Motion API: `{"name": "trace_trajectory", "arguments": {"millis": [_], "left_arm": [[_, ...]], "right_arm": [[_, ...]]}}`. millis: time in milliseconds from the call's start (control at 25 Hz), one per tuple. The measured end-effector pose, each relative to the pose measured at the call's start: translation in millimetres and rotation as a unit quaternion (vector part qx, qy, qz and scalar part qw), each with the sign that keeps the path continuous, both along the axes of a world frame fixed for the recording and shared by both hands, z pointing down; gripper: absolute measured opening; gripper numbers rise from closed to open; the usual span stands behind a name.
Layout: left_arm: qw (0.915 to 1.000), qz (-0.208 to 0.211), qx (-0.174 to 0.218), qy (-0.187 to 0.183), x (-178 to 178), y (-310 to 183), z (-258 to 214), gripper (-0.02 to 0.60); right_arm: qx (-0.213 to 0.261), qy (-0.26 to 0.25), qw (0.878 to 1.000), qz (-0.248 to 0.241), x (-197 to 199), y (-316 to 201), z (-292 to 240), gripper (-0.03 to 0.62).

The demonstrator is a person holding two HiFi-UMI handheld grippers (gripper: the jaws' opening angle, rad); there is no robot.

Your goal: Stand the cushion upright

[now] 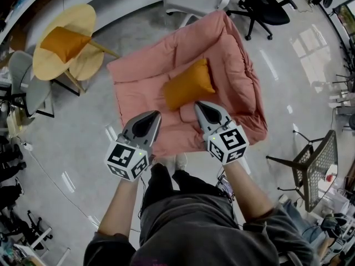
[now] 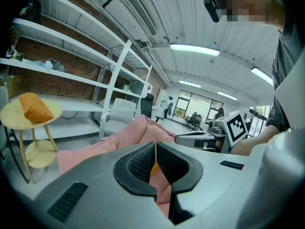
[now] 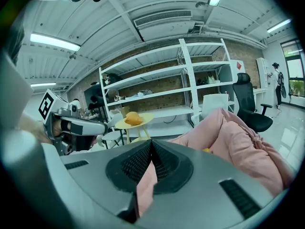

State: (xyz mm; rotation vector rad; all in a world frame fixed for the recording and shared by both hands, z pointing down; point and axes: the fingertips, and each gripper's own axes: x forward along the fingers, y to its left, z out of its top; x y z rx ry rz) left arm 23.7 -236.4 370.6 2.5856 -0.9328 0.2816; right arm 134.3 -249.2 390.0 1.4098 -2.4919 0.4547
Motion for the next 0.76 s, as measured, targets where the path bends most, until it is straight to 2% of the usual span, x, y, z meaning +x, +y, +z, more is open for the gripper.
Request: {"name": "trace_trajectory", "arguments": {"millis": [760], "left_arm": [[1.0, 0.004, 0.001, 0.003, 2.5, 11.7, -5.5, 0.012]], "right_arm": [[0.001, 0.002, 1.0, 0.009, 6.6, 8.5, -5.5, 0.015]]}}
